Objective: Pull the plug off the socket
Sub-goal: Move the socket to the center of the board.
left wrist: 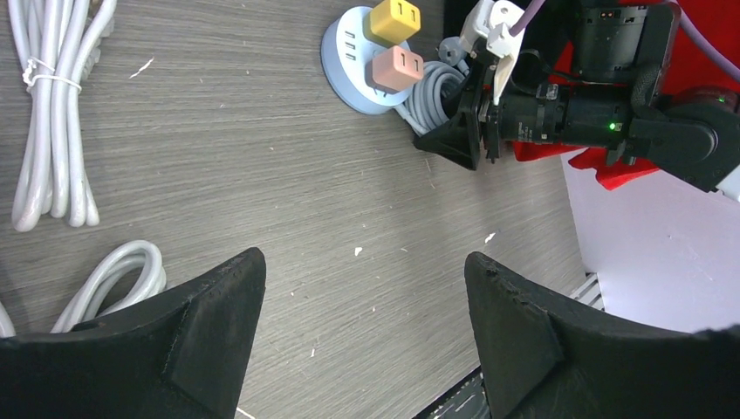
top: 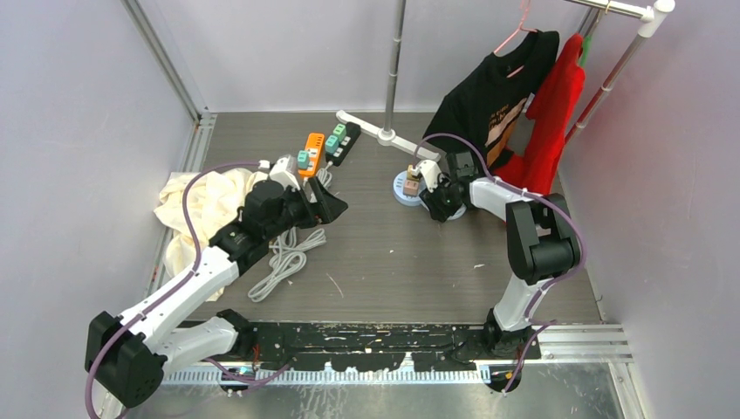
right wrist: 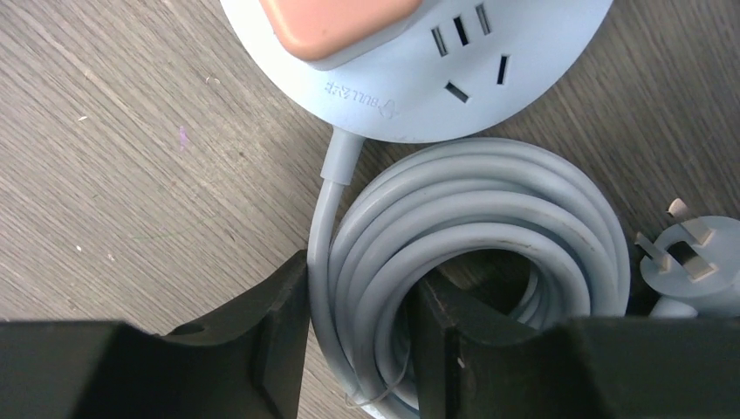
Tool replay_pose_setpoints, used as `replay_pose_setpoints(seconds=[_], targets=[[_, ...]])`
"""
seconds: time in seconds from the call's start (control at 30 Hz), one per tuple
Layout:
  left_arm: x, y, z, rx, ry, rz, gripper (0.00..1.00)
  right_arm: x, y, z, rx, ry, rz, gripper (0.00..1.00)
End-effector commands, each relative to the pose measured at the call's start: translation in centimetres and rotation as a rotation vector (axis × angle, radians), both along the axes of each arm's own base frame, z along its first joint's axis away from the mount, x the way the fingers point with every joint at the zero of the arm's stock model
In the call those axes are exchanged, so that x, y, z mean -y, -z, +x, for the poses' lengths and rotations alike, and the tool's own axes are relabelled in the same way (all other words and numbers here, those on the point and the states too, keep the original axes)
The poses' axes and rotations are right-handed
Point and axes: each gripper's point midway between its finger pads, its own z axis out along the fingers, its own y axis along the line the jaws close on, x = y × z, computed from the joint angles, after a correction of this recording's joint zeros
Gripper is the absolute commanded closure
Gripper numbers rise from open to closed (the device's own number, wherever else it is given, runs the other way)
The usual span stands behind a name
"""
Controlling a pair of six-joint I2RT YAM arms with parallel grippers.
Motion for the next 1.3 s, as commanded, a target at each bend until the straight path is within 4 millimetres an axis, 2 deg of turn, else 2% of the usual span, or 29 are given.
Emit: replay_pose_setpoints(seconds=[0.0,0.13,0.37,0.47,0.57,0.67,0.77,0.87,0.93,0.97,1.17,1.27], targets=[[0.8,-2.5,0.6,0.065,0.028,-0.044,0.17,-0.5,-1.1,0.9,0.04,-0.047,0.038,0.61],[1.3,-2.6,0.7,0.086,0.056,-0.056,0.17,-1.3,-1.6,-0.5,0.004,-0.09,0.083,0.76],[2.3,-3.1,0.9,0.132,0.119,-0.042,0.17,-2.0,-2.3,-3.0,-0.055,-0.132,0.127,0.87],[2.7,-3.4,0.9,0.166,0.153,-0.039,0.17,-2.2,-2.8,-4.9,-0.09,-0.186,0.145,0.89],[3.1,-3.5,0.8,0.211,0.189,-0.047,0.17,-2.5,-3.3,-8.2,-0.128,-0.305,0.168,0.9],[3.8,-3.1,0.6,0.246,0.233,-0.064,0.17,-2.6,-3.8,-12.7,-0.145,-0.512,0.184,0.9],[4.3,-1.9,0.3,0.255,0.27,-0.061,0.17,-1.5,-2.9,-17.0,-0.151,-0.721,0.143,0.9],[4.9,-1.1,-0.5,0.302,0.32,-0.037,0.17,0.2,-1.8,-19.3,-0.123,-0.886,0.059,0.89],[5.4,-0.8,-1.2,0.348,0.353,-0.02,0.17,0.9,-1.3,-19.4,-0.094,-0.893,0.008,0.86],[5.6,-0.6,-1.6,0.37,0.37,-0.01,0.17,1.1,-1.2,-19.0,-0.072,-0.869,-0.01,0.81],[8.1,0.2,-4.4,0.513,0.515,0.086,0.15,1.7,-3.5,-15.3,0.04,-0.69,-0.03,0.34],[9.5,0.8,-6.0,0.596,0.619,0.15,0.13,1.8,-5.2,-14.4,0.082,-0.667,-0.032,0.23]])
